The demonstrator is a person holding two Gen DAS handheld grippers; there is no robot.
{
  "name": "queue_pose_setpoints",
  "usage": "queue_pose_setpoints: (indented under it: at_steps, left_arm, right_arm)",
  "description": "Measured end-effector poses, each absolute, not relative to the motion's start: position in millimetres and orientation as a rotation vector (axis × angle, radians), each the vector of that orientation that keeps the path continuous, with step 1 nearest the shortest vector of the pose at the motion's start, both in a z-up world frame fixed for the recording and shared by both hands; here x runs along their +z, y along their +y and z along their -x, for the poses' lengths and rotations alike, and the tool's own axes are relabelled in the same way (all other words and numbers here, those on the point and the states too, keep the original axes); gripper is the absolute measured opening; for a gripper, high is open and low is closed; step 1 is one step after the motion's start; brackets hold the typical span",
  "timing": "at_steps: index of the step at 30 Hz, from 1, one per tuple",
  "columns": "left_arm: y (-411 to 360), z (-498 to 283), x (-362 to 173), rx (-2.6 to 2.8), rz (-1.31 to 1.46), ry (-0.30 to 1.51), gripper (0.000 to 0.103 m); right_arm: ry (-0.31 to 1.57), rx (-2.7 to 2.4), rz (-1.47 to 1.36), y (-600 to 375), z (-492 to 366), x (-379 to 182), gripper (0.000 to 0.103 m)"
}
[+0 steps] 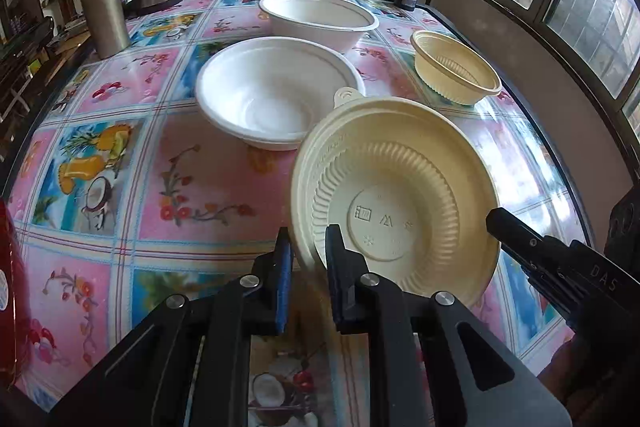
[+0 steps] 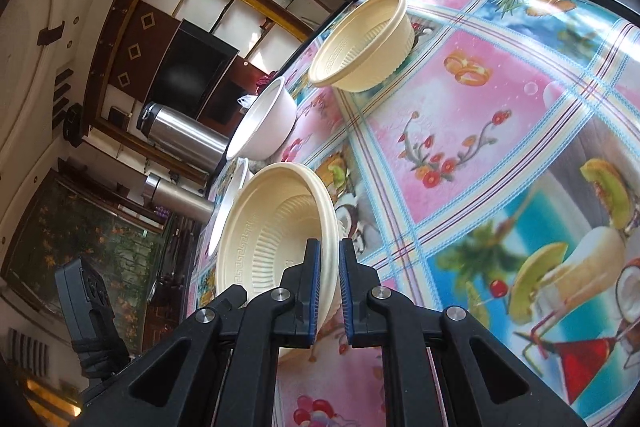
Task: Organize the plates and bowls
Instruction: 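Lift the beige plate and carry it toward the red plate stack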
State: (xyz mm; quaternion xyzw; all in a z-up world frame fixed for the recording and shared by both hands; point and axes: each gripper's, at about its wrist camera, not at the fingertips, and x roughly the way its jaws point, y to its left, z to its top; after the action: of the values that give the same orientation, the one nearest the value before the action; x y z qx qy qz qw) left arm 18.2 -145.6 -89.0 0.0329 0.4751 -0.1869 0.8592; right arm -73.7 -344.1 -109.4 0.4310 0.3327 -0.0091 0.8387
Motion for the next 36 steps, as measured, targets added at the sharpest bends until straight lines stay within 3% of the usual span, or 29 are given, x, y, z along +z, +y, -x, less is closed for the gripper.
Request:
queue_pose_setpoints:
  at_steps: [14, 26, 36]
  left_arm:
    - [-39, 7, -74, -0.255, 0.011, 0.917, 0.014]
    - [44, 13, -33, -0.123, 0.094, 0.806, 0.014]
    - [124, 14, -31, 0.045, 0.160, 0.801, 0.014]
  right_arm:
    - [0.799, 0.152, -0.805, -247, 57, -97, 0.010]
    - [0.775, 0.281, -0.689, -167, 34, -51, 0.009]
    - [0.796, 0.437, -0.600, -77, 0, -24, 0.009]
